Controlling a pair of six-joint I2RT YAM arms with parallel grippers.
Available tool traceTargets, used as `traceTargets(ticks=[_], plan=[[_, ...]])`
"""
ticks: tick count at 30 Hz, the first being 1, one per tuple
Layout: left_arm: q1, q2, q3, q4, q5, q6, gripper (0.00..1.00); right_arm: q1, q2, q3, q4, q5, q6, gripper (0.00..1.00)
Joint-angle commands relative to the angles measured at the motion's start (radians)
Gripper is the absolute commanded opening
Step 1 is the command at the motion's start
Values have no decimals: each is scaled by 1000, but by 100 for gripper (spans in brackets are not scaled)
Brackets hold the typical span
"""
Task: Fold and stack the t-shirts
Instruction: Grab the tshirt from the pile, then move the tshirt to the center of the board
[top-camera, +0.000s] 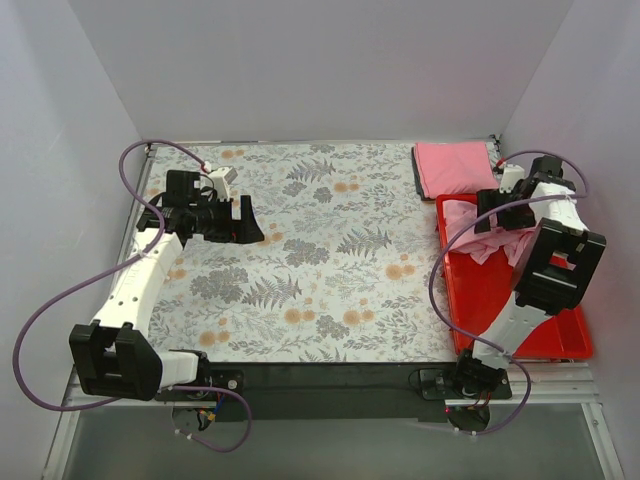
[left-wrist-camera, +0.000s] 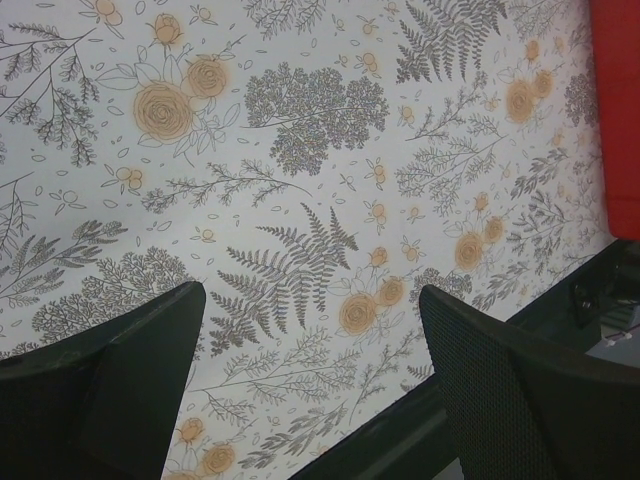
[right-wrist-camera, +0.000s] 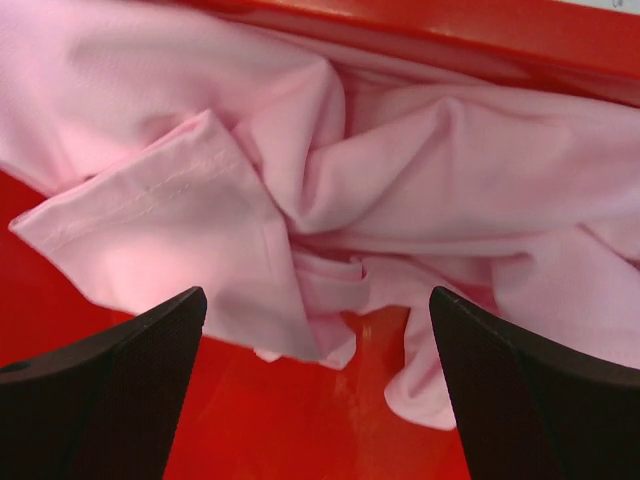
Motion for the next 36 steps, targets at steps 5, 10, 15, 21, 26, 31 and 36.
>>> traceTargets(ticks=[5, 10, 15, 21, 26, 31, 36], plan=[[1, -40, -41, 19, 10, 17, 88, 31, 60, -112, 214, 3, 57, 94], [1, -41, -39, 18, 31, 16, 88, 25, 51, -171, 220, 1, 28, 72], [1, -37, -28, 13, 53, 5, 88, -10, -102, -116, 108, -48, -24, 5], [4, -40, 22, 8, 105, -23, 88, -32, -335, 121, -86, -215, -92, 1], [44, -12, 105, -9, 158, -61, 88, 57, -386, 383, -234, -376, -92, 1], [104, 23, 223, -22, 226, -93, 88, 272, -388, 610, -213, -503, 6, 1], [205, 43, 314, -33, 283, -135, 88, 467, -347, 785, -52, -560, 188, 1]])
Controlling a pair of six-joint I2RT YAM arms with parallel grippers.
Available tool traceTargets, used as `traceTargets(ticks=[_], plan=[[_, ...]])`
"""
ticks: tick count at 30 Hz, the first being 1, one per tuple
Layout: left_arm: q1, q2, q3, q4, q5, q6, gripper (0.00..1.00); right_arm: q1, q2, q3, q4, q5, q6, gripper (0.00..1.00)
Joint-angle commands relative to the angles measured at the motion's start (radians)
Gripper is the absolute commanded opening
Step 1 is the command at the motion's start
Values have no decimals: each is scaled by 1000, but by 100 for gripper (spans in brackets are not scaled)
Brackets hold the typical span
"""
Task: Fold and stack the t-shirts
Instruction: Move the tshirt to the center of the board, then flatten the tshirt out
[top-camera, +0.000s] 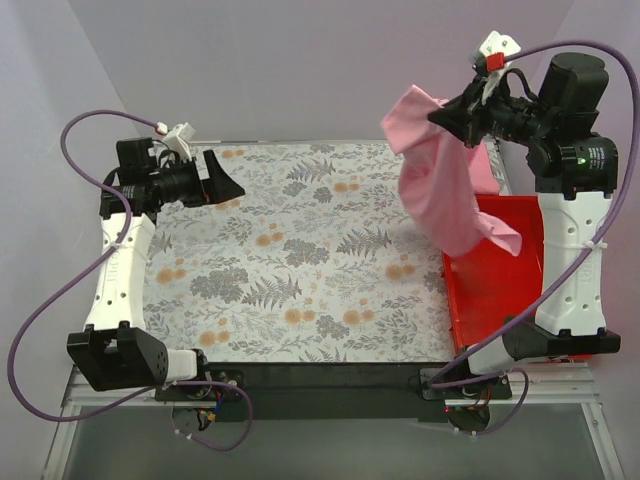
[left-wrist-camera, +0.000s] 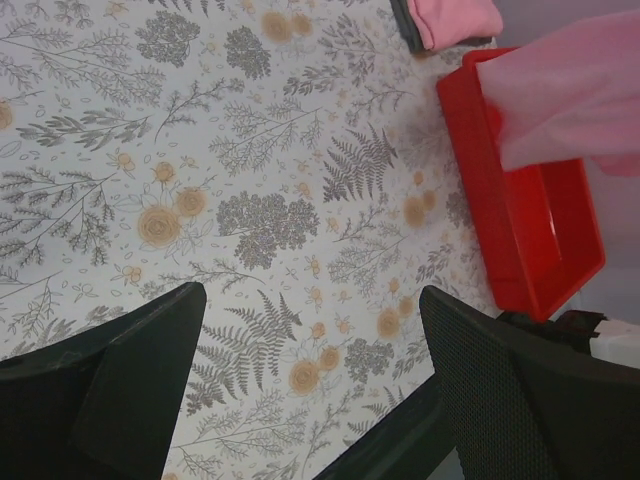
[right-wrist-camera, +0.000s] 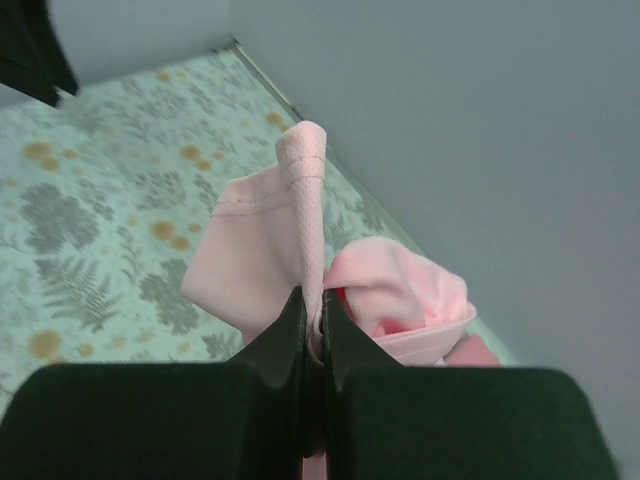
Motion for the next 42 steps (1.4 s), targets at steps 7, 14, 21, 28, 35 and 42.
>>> traceTargets(ticks=[7, 14, 21, 28, 35, 42], plan=[[117, 19, 126, -5, 147, -67, 88, 261, 19, -134, 422, -206, 335, 54], [124, 13, 57, -54, 157, 112, 88, 241, -56, -580, 329, 10, 145, 85], [20, 61, -110, -39, 75, 335, 88, 240, -83, -920, 285, 96, 42, 82], [-260, 234, -204, 116, -204, 283, 65, 269, 44, -988, 297, 125, 37, 76], [-300, 348, -212, 237, -361, 252, 57, 365, 177, -896, 344, 170, 85, 77], [-301, 463, -201, 225, -304, 214, 62, 496, 303, -801, 381, 235, 125, 84]])
